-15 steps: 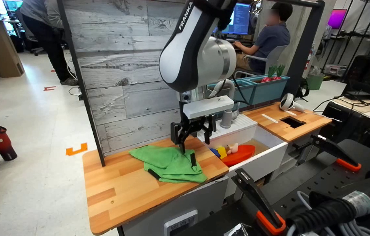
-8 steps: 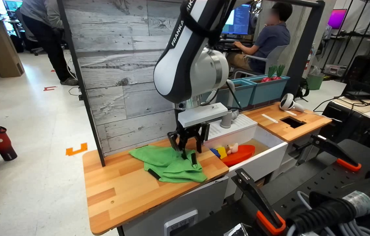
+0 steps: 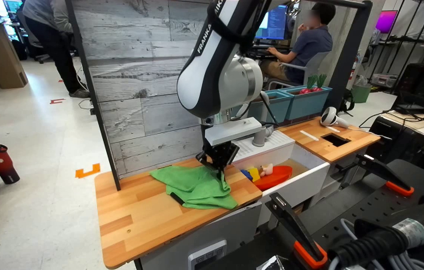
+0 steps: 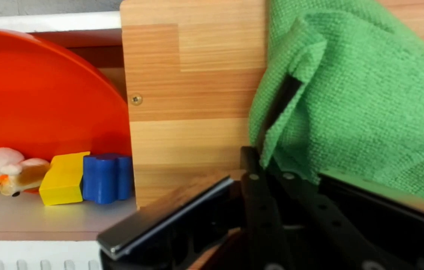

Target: Unfold the towel

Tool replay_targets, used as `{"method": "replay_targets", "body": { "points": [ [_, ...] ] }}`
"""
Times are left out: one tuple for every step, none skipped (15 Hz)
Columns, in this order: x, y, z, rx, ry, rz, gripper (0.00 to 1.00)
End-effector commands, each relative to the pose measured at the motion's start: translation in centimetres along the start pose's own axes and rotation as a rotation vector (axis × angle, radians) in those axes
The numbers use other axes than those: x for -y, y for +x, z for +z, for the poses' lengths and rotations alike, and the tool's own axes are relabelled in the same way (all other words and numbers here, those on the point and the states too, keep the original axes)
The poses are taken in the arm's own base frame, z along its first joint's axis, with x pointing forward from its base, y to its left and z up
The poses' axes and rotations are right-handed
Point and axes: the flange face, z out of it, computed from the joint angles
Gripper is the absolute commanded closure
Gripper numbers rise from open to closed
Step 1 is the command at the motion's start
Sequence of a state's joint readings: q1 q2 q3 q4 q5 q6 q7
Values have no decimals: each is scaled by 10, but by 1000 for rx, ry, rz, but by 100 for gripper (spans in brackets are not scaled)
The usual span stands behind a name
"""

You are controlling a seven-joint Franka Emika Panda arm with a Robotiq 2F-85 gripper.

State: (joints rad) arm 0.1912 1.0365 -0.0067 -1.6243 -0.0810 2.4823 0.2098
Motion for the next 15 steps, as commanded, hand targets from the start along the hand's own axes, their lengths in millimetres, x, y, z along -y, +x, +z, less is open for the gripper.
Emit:
{"method": "replay_targets", "body": {
  "points": [
    [-14, -18, -22, -43, 0, -14, 99],
    [-18, -25, -27, -46, 6, -22, 99],
    [-21, -33, -35, -56, 10, -26, 99],
    [-25, -41, -42, -66, 14, -28, 99],
    [-29, -48, -51, -78, 16, -27, 99],
    [-34, -54, -61, -94, 13, -22, 99],
    [-39, -61, -73, -106, 20, -15, 99],
    [-43, -67, -85, -124, 22, -13, 99],
    [-46, -75, -99, -142, 26, -9, 99],
    [-48, -80, -112, -154, 31, -12, 99],
    [-49, -87, -126, -165, 34, -16, 99],
    [-49, -94, -139, -176, 32, -20, 99],
    [-47, -100, -151, -187, 29, -24, 99],
    [-45, -106, -164, -203, 27, -29, 99],
    [-42, -112, -176, -216, 26, -36, 99]
  ]
}}
